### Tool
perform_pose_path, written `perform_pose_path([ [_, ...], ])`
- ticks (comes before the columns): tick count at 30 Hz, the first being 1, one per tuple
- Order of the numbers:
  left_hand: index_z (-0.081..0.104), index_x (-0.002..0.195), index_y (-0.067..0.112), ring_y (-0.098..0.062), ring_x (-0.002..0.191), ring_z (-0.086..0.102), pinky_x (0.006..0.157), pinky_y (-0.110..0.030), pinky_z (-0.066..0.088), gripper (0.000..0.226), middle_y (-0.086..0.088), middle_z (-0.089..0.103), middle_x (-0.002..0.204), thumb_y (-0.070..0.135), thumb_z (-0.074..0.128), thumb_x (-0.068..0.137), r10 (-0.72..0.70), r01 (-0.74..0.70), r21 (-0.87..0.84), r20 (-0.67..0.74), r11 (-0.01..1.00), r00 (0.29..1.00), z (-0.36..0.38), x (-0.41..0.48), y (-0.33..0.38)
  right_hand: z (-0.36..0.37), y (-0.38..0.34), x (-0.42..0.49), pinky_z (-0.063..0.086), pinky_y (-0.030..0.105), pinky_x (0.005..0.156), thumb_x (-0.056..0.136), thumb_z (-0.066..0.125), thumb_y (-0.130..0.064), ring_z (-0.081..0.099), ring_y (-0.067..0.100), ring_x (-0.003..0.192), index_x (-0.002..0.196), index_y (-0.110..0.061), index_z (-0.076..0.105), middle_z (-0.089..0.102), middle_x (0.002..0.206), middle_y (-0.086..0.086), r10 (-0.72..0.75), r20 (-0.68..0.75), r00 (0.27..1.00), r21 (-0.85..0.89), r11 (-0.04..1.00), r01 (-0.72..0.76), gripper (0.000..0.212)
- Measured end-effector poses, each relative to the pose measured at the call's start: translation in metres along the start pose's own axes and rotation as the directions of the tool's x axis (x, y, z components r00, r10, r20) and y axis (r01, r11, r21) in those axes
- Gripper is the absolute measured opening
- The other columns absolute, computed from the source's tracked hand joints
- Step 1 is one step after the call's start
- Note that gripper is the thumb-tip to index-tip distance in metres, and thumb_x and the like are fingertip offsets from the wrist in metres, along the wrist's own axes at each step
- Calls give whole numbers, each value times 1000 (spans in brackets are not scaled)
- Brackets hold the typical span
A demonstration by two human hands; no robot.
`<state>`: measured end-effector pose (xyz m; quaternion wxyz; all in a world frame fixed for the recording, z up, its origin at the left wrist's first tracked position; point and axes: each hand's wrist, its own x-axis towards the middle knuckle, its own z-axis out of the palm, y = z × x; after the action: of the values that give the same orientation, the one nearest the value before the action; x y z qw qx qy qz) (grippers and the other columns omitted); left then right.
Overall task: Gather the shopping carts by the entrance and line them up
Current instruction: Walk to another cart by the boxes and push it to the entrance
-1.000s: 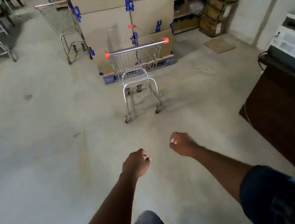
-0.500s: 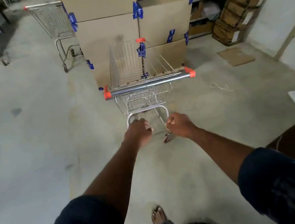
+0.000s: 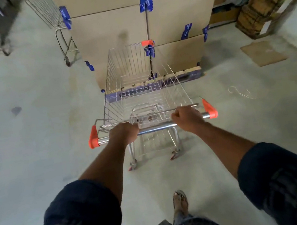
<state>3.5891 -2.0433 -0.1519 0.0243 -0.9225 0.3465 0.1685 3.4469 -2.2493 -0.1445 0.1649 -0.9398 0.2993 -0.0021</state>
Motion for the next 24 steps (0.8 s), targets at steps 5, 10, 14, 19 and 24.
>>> perform_pose_path([
  [5,60,101,17,-31,84,65,68,-36,52,42,-6,66,93,40,26,98,29,-2,158,-168,987,985,10,14,0,8,5,22,49,37,79,103,24,-49,69,33,90,93,-8,74,73,94,16,-5,14,1000,-314,949,9,65],
  [10,58,110,11,-35,86,66,72,-42,55,36,-10,67,97,33,30,102,21,12,180,-183,984,983,1,25,11,-3,10,46,48,37,78,104,21,-49,68,35,91,91,-8,74,73,94,16,-47,31,998,-336,940,55,68],
  [14,53,123,13,-36,95,65,71,-42,50,34,-12,67,105,33,34,102,72,-30,238,-170,971,983,-8,32,20,-8,11,59,47,37,81,105,23,-46,67,36,97,96,-7,74,73,100,17,-48,10,999,-344,938,48,65],
  [19,57,121,13,-33,100,64,75,-42,48,38,-12,67,108,37,33,104,26,-4,200,-108,980,994,-7,15,4,0,-7,37,48,37,82,104,22,-47,68,36,96,91,-7,74,73,98,16,-8,12,1000,-355,935,12,67],
  [24,49,134,14,-30,99,64,74,-41,51,36,-10,65,110,31,49,101,72,-39,288,-107,957,992,2,-38,-27,12,-41,-2,47,37,76,104,22,-47,69,35,91,87,-8,73,73,94,15,-68,15,998,-388,919,69,66],
])
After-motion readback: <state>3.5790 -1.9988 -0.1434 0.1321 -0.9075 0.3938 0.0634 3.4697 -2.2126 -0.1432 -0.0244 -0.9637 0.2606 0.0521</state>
